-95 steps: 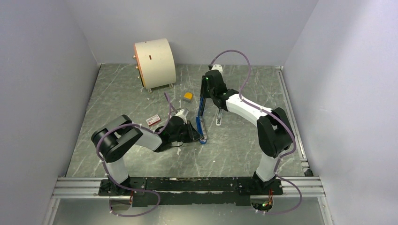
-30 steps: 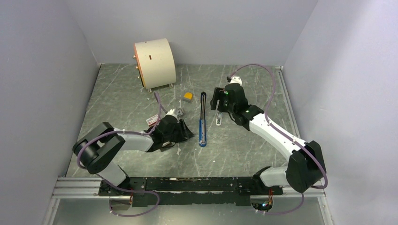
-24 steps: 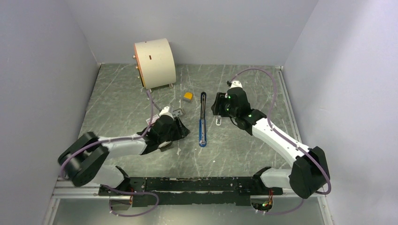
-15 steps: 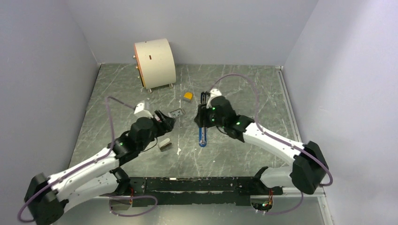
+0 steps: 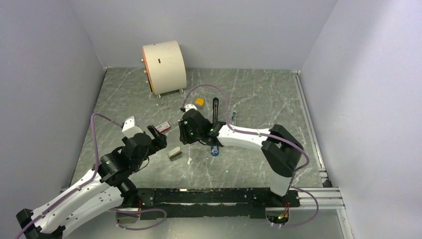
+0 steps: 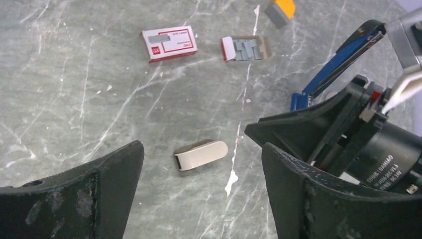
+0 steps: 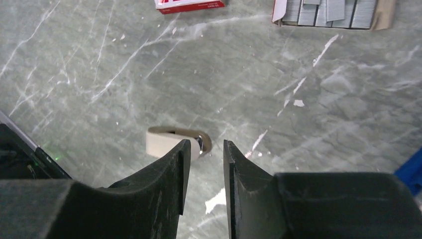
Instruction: Load the staples into the stapler
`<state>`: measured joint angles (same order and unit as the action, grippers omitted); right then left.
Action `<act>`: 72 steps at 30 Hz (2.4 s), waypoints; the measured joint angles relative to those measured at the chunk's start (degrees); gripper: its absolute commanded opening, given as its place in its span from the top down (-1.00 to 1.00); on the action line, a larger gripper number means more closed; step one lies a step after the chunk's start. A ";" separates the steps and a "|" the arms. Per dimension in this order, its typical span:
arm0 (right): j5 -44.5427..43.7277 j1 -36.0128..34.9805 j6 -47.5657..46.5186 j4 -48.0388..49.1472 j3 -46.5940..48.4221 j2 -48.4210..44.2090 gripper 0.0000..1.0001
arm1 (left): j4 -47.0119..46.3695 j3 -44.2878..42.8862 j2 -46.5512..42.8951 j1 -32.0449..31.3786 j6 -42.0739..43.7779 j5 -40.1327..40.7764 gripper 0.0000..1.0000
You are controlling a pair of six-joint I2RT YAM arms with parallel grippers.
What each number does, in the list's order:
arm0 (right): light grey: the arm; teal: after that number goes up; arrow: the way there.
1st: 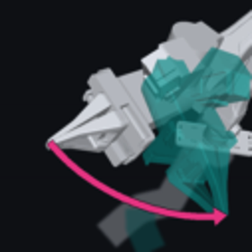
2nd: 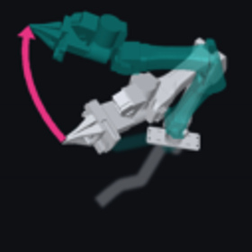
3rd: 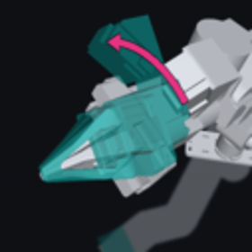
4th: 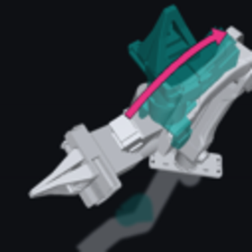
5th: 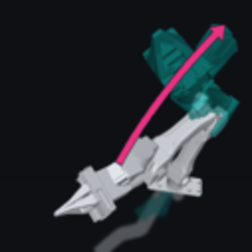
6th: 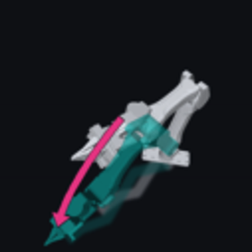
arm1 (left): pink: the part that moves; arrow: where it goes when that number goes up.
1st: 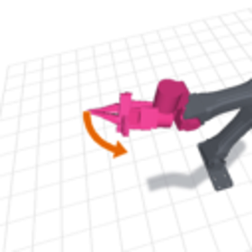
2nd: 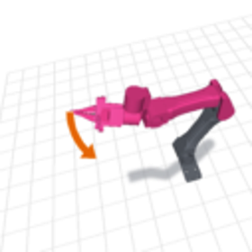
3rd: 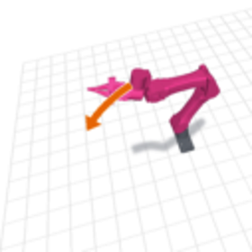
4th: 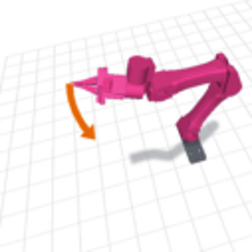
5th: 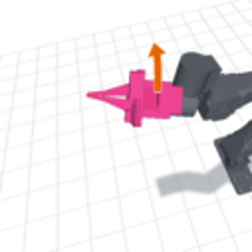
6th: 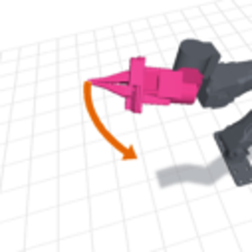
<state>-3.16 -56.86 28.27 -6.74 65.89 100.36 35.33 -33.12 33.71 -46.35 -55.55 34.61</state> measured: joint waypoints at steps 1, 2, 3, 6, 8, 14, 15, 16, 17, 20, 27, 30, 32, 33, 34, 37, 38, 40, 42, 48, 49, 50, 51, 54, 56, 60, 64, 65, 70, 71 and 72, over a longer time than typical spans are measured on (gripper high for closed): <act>-0.20 -0.17 0.63 -0.37 1.07 1.46 0.28 | 0.31 0.28 -0.11 0.00 -0.44 0.00 -0.78; -0.24 -0.22 1.22 -0.52 2.10 2.84 0.27 | 0.55 0.79 -0.24 0.00 -0.98 -0.02 -0.75; -0.24 -0.20 1.66 -0.79 3.08 4.15 0.26 | 0.66 1.51 -0.39 0.00 -1.60 -0.04 -0.70; 0.11 -0.17 2.71 -1.75 5.70 7.61 0.24 | 1.01 4.24 -0.50 0.00 -3.32 -0.26 -0.36; 0.72 -0.15 2.99 -2.71 7.63 9.90 0.24 | 0.83 6.08 -0.44 0.00 -4.17 -0.61 -0.06; 2.23 -0.22 2.99 -9.38 13.38 15.34 0.35 | -3.26 10.71 2.89 0.00 -5.40 -3.30 0.24; 2.36 -0.22 2.99 -10.32 14.01 15.93 0.36 | -4.85 11.80 3.93 0.00 -5.42 -4.04 0.33; 2.49 -0.22 2.99 -11.02 14.16 16.31 0.36 | -6.54 13.14 5.20 0.00 -5.49 -4.92 0.40; 2.64 -0.22 3.02 -12.02 14.08 16.41 0.36 | -7.82 14.29 6.25 0.00 -5.57 -5.73 0.44; 3.54 -0.22 2.97 -13.68 13.55 16.35 0.37 | -10.88 17.00 9.40 0.00 -5.55 -7.76 0.50; 5.90 -0.20 2.78 -14.14 12.26 15.41 0.37 | -17.66 18.49 13.64 0.00 -4.96 -10.12 0.53; 6.86 -0.20 2.73 -14.21 11.13 14.62 0.37 | -19.23 18.80 14.93 0.02 -4.50 -10.32 0.54; 7.37 -0.22 2.54 -14.16 10.23 13.99 0.37 | -19.93 18.93 15.56 0.02 -4.28 -10.34 0.53; 7.45 -0.22 2.47 -14.10 9.79 13.70 0.37 | -20.55 18.95 15.93 0.00 -4.22 -10.40 0.53; 7.63 -0.20 2.27 -14.05 9.11 13.14 0.37 | -21.07 18.95 16.28 0.00 -4.22 -10.40 0.52; 7.85 -0.31 1.99 -13.94 7.02 11.61 0.38 | -22.51 18.97 17.11 0.00 -4.09 -10.36 0.51; 7.69 -0.39 1.95 -13.97 6.51 11.19 0.38 | -22.88 18.97 17.42 0.00 -4.04 -10.25 0.50; 6.80 -0.59 1.95 -14.01 5.77 10.49 0.37 | -23.30 18.93 17.81 0.00 -4.00 -10.01 0.44; 5.11 -0.66 1.97 -14.16 5.44 9.70 0.37 | -23.10 18.73 17.90 0.00 -3.82 -9.49 0.36; -0.07 -0.57 2.19 -15.13 7.45 8.59 0.38 | -16.02 15.26 15.65 0.00 -3.80 -5.95 0.26; -0.59 -0.52 2.36 -15.50 8.70 9.14 0.38 | -14.71 14.36 14.71 0.00 -3.85 -5.22 0.29; -1.14 -0.46 2.49 -15.69 10.08 9.88 0.38 | -13.03 13.22 13.42 0.00 -3.82 -4.42 0.34; -1.53 -0.46 2.56 -15.67 11.63 10.84 0.38 | -11.78 12.35 12.39 0.00 -3.82 -3.78 0.40; -1.73 -0.39 2.60 -15.47 15.39 14.08 0.39 | -8.39 9.53 10.08 0.00 -3.65 -2.47 0.51; -1.44 -0.35 2.56 -15.45 17.18 16.11 0.40 | -6.67 8.35 9.99 0.00 -3.54 -2.64 0.53; -0.22 -0.37 2.34 -15.54 18.93 18.58 0.43 | -5.53 8.52 10.67 0.00 -2.91 -5.60 0.58; 1.27 -0.37 2.12 -16.09 19.56 19.91 0.47 | -6.64 10.62 11.96 0.00 -1.95 -10.62 0.60; 1.51 -0.37 2.08 -16.31 19.54 19.93 0.50 | -7.21 11.37 12.63 0.00 -1.77 -11.87 0.61; 2.75 -0.37 1.84 -16.09 18.14 19.26 0.61 | -10.97 14.25 15.91 0.00 -0.61 -16.44 0.60; 3.26 -0.37 1.79 -15.89 17.18 18.69 0.63 | -12.07 14.47 16.61 0.00 -0.33 -17.27 0.60; 3.65 -0.35 1.70 -15.85 16.48 18.25 0.65 | -13.55 14.69 17.38 0.00 -0.07 -18.27 0.60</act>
<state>0.49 -57.21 29.98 -22.59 82.37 118.61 21.78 -18.44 51.09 -46.35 -55.61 16.34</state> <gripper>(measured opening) 0.202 0.199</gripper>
